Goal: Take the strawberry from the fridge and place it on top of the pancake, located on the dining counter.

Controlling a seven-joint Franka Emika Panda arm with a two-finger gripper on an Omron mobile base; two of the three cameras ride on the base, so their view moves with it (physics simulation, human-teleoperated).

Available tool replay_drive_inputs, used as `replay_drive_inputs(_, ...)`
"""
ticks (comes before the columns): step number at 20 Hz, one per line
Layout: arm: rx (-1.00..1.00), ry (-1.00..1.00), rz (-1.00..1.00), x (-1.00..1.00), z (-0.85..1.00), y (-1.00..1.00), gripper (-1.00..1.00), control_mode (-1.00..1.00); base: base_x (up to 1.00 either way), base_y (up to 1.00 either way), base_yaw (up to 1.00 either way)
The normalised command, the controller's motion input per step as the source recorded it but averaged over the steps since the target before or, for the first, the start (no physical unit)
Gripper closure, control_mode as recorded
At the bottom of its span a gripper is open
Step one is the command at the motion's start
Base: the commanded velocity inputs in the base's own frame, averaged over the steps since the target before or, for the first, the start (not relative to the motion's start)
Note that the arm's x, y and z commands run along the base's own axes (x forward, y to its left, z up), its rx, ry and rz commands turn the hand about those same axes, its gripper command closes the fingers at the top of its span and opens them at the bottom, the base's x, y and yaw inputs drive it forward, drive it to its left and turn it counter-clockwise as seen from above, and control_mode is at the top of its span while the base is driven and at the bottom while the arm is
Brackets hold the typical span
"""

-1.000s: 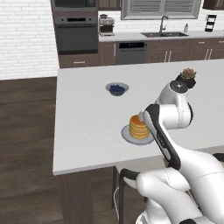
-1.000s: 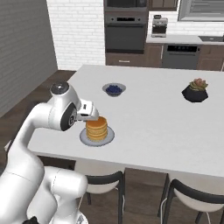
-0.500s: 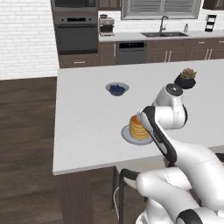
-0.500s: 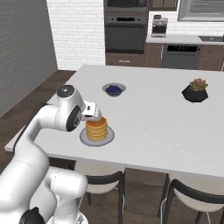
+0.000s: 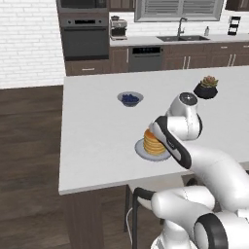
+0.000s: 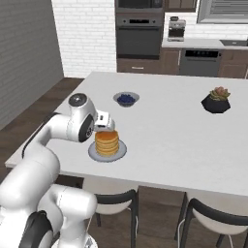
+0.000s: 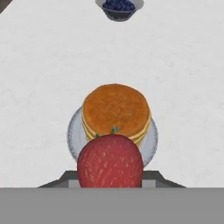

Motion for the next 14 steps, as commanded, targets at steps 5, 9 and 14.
replay_drive_inputs(5, 0.0, 0.01, 0.0, 0.15, -0.24, -0.01, 1.0, -1.0, 0.0, 0.0, 0.0)
replay_drive_inputs(9, 0.0, 0.04, 0.0, 0.18, -0.36, 0.0, 1.0, -1.0, 0.0, 0.0, 0.0)
replay_drive_inputs(14, 0.0, 0.0, 0.0, 0.22, -0.25, -0.03, 1.0, -1.0, 0.0, 0.0, 0.0)
